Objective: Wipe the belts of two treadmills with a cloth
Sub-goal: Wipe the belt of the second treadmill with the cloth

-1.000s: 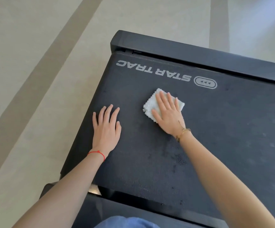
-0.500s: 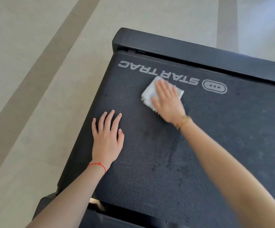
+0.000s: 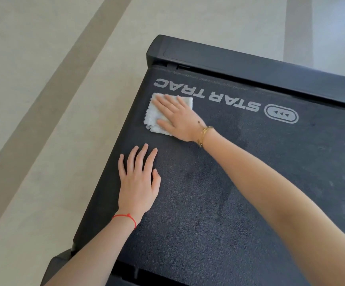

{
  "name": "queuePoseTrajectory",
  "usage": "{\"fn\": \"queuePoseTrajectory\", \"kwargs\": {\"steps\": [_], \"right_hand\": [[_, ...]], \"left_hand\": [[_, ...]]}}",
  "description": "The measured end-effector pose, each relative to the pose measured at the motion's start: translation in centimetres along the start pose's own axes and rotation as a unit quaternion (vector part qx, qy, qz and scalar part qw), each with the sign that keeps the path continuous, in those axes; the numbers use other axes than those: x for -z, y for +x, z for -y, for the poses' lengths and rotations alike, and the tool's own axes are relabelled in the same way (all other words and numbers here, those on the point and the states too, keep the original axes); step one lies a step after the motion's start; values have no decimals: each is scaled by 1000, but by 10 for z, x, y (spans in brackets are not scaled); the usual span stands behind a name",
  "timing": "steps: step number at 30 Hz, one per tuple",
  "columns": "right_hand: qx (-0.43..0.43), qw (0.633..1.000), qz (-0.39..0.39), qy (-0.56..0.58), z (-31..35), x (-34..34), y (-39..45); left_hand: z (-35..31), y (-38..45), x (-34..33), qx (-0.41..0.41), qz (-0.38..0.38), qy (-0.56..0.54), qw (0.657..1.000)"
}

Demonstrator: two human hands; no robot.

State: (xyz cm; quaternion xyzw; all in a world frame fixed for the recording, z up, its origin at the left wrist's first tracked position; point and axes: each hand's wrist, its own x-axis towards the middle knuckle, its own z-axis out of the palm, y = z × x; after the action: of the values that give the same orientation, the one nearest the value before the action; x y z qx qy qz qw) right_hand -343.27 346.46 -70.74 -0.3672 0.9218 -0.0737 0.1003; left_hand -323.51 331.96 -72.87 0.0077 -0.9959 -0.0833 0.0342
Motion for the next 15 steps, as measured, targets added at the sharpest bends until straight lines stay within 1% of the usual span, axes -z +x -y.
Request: {"fn": "queuePoseTrajectory", "kwargs": {"steps": [1, 2, 5, 6, 7, 9, 11, 13, 15], "right_hand": [[-22, 1000, -2, -12, -12, 4, 7], [-61, 998, -8, -13, -25, 11, 18], [-184, 983, -11, 27, -47, 29, 47], [-198, 980, -13, 32, -43, 29, 55], [-195, 980, -12, 32, -35, 28, 59], [-137, 990, -7, 14, -8, 20, 57], [-36, 999, 3, -11, 23, 6, 47], [67, 997, 29, -26, 45, -2, 37], [128, 990, 54, -39, 43, 1, 38]], "left_hand": [[0, 0, 0, 1, -2, -2, 1000], [0, 0, -1, 2, -4, -4, 1000], [-1, 0, 0, 1, -4, -8, 1000], [0, 1, 0, 1, -5, -9, 1000], [0, 1, 0, 1, -6, -9, 1000], [1, 1, -1, -1, -11, -10, 1000], [0, 0, -2, -4, -18, -10, 1000], [0, 0, -2, -5, -20, -9, 1000], [1, -1, -2, -5, -18, -8, 1000]]}}
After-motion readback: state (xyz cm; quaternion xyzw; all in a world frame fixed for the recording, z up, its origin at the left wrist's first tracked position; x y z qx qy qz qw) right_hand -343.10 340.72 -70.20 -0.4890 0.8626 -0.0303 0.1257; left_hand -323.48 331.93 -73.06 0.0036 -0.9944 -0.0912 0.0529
